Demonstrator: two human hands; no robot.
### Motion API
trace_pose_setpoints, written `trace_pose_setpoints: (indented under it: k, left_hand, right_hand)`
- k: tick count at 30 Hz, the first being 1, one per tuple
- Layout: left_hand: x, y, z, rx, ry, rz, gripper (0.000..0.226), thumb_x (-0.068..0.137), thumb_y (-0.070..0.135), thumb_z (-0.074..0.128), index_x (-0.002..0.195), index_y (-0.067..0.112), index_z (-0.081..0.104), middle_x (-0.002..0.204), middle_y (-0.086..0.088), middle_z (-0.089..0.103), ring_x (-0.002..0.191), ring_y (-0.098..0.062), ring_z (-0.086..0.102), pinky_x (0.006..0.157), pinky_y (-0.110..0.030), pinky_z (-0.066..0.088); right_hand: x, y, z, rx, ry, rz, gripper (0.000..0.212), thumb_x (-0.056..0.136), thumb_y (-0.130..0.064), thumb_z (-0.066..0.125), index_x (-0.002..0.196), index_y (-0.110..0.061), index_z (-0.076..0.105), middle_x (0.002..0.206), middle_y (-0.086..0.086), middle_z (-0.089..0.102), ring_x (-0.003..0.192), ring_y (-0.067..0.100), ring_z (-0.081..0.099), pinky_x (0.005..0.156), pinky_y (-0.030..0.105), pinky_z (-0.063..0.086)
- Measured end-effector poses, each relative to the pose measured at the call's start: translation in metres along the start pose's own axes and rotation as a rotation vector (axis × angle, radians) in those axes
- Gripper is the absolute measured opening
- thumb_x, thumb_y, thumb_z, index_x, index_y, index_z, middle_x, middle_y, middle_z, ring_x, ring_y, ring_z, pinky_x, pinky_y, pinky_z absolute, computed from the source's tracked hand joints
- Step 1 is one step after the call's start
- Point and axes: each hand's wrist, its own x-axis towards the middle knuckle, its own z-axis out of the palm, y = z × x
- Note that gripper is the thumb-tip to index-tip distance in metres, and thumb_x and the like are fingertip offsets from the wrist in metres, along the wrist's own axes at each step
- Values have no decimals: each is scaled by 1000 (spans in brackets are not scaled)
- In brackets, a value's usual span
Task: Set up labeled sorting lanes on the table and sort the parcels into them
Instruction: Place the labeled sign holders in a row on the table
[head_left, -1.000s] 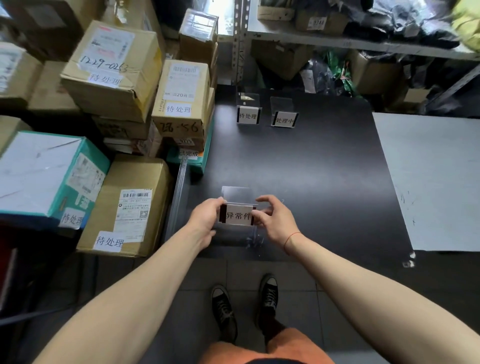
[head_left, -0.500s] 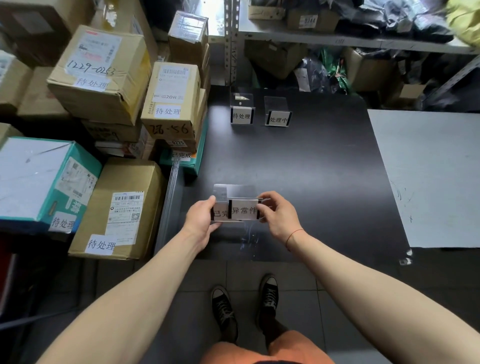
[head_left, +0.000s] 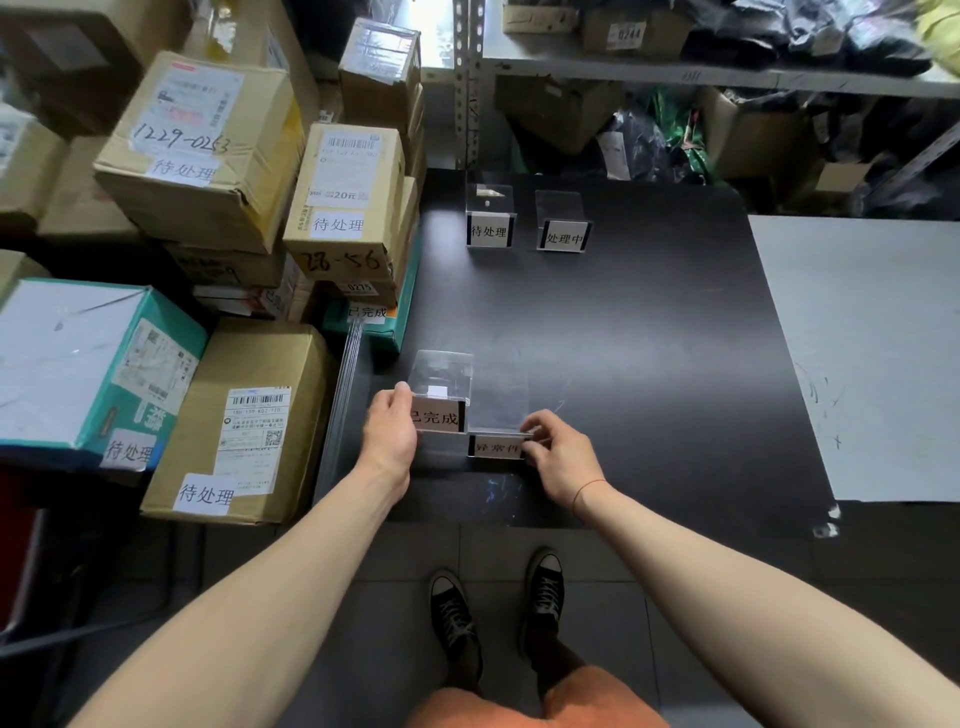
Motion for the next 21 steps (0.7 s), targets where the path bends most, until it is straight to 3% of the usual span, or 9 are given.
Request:
trace_pose_setpoints:
  k: [2, 5, 8, 10, 13, 15, 21]
  left_hand:
    - [1, 2, -4, -9, 10, 3, 33, 113, 41, 39, 110, 15, 59, 104, -12, 69, 99, -23, 64, 70, -27, 47]
    - [-1, 6, -8, -5, 8, 33, 33, 113, 42, 39, 107, 16, 58, 104, -11, 70, 100, -24, 65, 71, -28, 48]
    - [-8, 15, -3, -71, -33, 89, 27, 111, 40, 46, 105, 18, 61, 110, -15, 71, 110, -31, 68, 89, -43, 60]
    - [-13, 24, 0, -84, -72, 121, 24, 110, 39, 51, 109, 18, 61, 112, -15, 70, 112, -31, 68, 97, -49, 61]
    - [-13, 38, -4, -31, -84, 198, 14, 108, 38, 57, 111, 24, 60, 108, -7, 73, 107, -22, 70, 90, -43, 65]
    - [-12, 44, -9, 30, -100, 254, 6, 108, 29, 60, 113, 29, 63, 108, -1, 75, 106, -18, 70, 89, -39, 65]
    - [-19, 57, 3, 142, -166, 324, 9, 105, 15, 64, 105, 19, 72, 99, 3, 76, 96, -12, 70, 85, -29, 64]
  right_hand:
    - [5, -6, -3, -81, -34, -10, 20, 95, -13, 73, 111, -23, 68, 103, -2, 65, 96, 17, 62, 96, 32, 52]
    - [7, -26, -8, -214, 13, -141, 45, 91, -26, 74, 134, -26, 62, 124, 2, 54, 120, 18, 48, 111, 32, 41]
    - [5, -59, -4, 0, -52, -266, 45, 92, -27, 78, 135, -31, 64, 117, -2, 62, 107, 14, 61, 98, 21, 49]
    - [6, -78, 0, 122, -34, -254, 30, 94, -21, 78, 122, -31, 72, 109, -2, 68, 97, 12, 66, 91, 19, 53]
    - [11, -87, -2, 210, 82, -207, 14, 94, -14, 77, 93, -29, 75, 96, 2, 77, 86, 15, 70, 90, 37, 60]
    - [10, -89, -11, 285, 78, -168, 14, 93, -10, 77, 90, -24, 76, 90, 4, 78, 78, 15, 69, 87, 45, 62]
    - [1, -89, -43, 406, 113, -151, 15, 97, -2, 71, 97, -16, 73, 88, 6, 76, 80, 17, 70, 75, 35, 65]
